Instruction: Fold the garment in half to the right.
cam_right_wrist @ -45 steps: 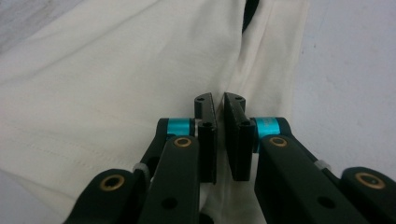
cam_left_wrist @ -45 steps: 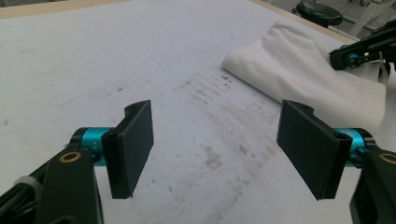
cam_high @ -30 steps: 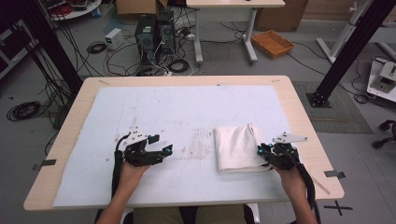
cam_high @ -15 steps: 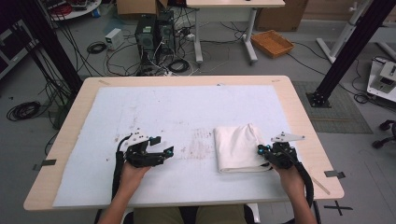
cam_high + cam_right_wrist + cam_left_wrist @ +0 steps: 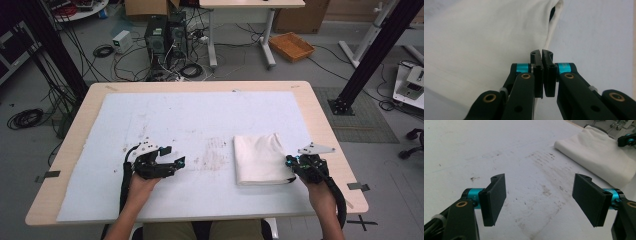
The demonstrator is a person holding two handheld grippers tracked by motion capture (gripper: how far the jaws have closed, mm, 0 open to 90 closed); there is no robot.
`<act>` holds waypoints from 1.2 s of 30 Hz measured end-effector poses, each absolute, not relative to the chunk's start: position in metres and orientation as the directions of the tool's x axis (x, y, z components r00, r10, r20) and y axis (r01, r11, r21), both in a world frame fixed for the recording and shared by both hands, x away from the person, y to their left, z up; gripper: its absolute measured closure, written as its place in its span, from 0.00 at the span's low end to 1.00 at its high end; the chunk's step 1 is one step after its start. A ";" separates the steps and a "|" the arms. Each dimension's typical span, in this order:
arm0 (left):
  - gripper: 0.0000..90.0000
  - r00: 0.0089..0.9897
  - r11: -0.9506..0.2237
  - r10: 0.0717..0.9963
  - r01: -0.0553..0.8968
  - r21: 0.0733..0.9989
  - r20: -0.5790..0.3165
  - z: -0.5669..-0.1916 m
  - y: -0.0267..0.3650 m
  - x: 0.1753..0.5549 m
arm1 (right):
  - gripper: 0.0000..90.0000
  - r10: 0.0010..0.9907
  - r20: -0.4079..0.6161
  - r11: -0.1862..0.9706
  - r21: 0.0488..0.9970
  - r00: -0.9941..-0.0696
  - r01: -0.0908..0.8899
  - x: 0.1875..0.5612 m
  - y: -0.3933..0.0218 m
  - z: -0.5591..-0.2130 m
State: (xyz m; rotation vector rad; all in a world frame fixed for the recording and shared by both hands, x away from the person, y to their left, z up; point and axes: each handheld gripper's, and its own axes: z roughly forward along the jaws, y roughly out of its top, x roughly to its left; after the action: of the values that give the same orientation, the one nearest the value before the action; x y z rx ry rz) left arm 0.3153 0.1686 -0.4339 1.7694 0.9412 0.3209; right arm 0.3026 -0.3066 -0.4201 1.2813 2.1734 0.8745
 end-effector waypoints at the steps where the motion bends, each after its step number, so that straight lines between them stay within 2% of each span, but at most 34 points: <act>1: 0.30 0.656 -0.135 0.724 0.441 0.887 -0.215 -0.434 0.169 0.315 | 0.98 0.887 -0.069 0.364 0.715 -0.457 0.598 0.304 -0.307 -0.424; 2: 0.30 0.656 -0.135 0.724 0.441 0.887 -0.215 -0.434 0.169 0.315 | 0.98 0.887 -0.069 0.364 0.715 -0.457 0.598 0.304 -0.307 -0.424; 5: 0.30 0.652 -0.130 0.726 0.443 0.887 -0.219 -0.434 0.169 0.315 | 0.68 0.908 -0.018 0.304 0.715 -0.418 0.630 0.309 -0.314 -0.431; 6: 0.30 0.652 -0.130 0.726 0.443 0.887 -0.219 -0.434 0.169 0.315 | 0.68 0.908 -0.018 0.304 0.715 -0.418 0.630 0.309 -0.314 -0.431; 8: 0.30 0.653 -0.135 0.727 0.442 0.887 -0.215 -0.433 0.171 0.316 | 0.56 0.923 -0.010 0.251 0.775 -0.386 0.580 0.306 -0.321 -0.420; 10: 0.30 0.647 -0.129 0.732 0.441 0.888 -0.214 -0.433 0.171 0.316 | 0.54 0.924 0.010 0.212 0.818 -0.382 0.535 0.303 -0.321 -0.412; 13: 0.30 0.646 -0.125 0.733 0.437 0.891 -0.214 -0.433 0.172 0.316 | 0.55 0.882 0.050 0.211 0.846 -0.468 0.489 0.303 -0.310 -0.407; 14: 0.30 0.646 -0.125 0.733 0.437 0.891 -0.214 -0.433 0.172 0.316 | 0.55 0.882 0.050 0.211 0.846 -0.468 0.489 0.303 -0.310 -0.407; 15: 0.30 0.646 -0.123 0.733 0.437 0.891 -0.216 -0.433 0.172 0.315 | 0.55 0.832 0.059 0.256 0.841 -0.552 0.476 0.306 -0.293 -0.409; 16: 0.30 0.645 -0.124 0.734 0.436 0.891 -0.214 -0.432 0.173 0.315 | 0.55 0.807 0.057 0.289 0.830 -0.588 0.477 0.309 -0.285 -0.412; 19: 0.26 0.642 -0.116 0.734 0.439 0.891 -0.220 -0.432 0.176 0.315 | 0.53 0.766 0.034 0.392 0.767 -0.642 0.508 0.320 -0.265 -0.428; 22: 0.26 0.642 -0.108 0.732 0.438 0.892 -0.227 -0.432 0.180 0.315 | 0.49 0.755 0.018 0.448 0.715 -0.655 0.536 0.326 -0.260 -0.440; 23: 0.25 0.643 -0.104 0.729 0.441 0.891 -0.233 -0.431 0.182 0.315 | 0.48 0.752 0.015 0.443 0.729 -0.658 0.523 0.326 -0.261 -0.441; 26: 0.25 0.648 -0.091 0.722 0.438 0.894 -0.244 -0.430 0.188 0.315 | 0.34 0.762 -0.007 0.438 0.742 -0.648 0.507 0.322 -0.265 -0.435; 28: 0.25 0.647 -0.087 0.723 0.434 0.896 -0.243 -0.430 0.190 0.315 | 0.32 0.762 -0.012 0.429 0.759 -0.648 0.490 0.321 -0.268 -0.433; 29: 0.25 0.652 -0.085 0.721 0.421 0.903 -0.237 -0.429 0.194 0.315 | 0.23 0.775 -0.026 0.390 0.807 -0.632 0.444 0.316 -0.278 -0.424; 32: 0.25 0.661 -0.095 0.717 0.408 0.908 -0.222 -0.428 0.198 0.314 | 0.23 0.794 -0.065 0.374 0.836 -0.604 0.401 0.312 -0.287 -0.417; 36: 0.25 0.670 -0.081 0.708 0.393 0.916 -0.225 -0.428 0.201 0.314 | 0.23 0.811 -0.068 0.347 0.856 -0.582 0.383 0.307 -0.301 -0.411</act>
State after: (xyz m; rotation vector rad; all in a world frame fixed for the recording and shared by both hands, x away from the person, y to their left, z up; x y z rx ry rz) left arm 0.3141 0.2012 -0.4281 1.7010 0.8989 0.3304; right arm 0.3075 -0.3006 -0.4114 1.0396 2.1256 1.1559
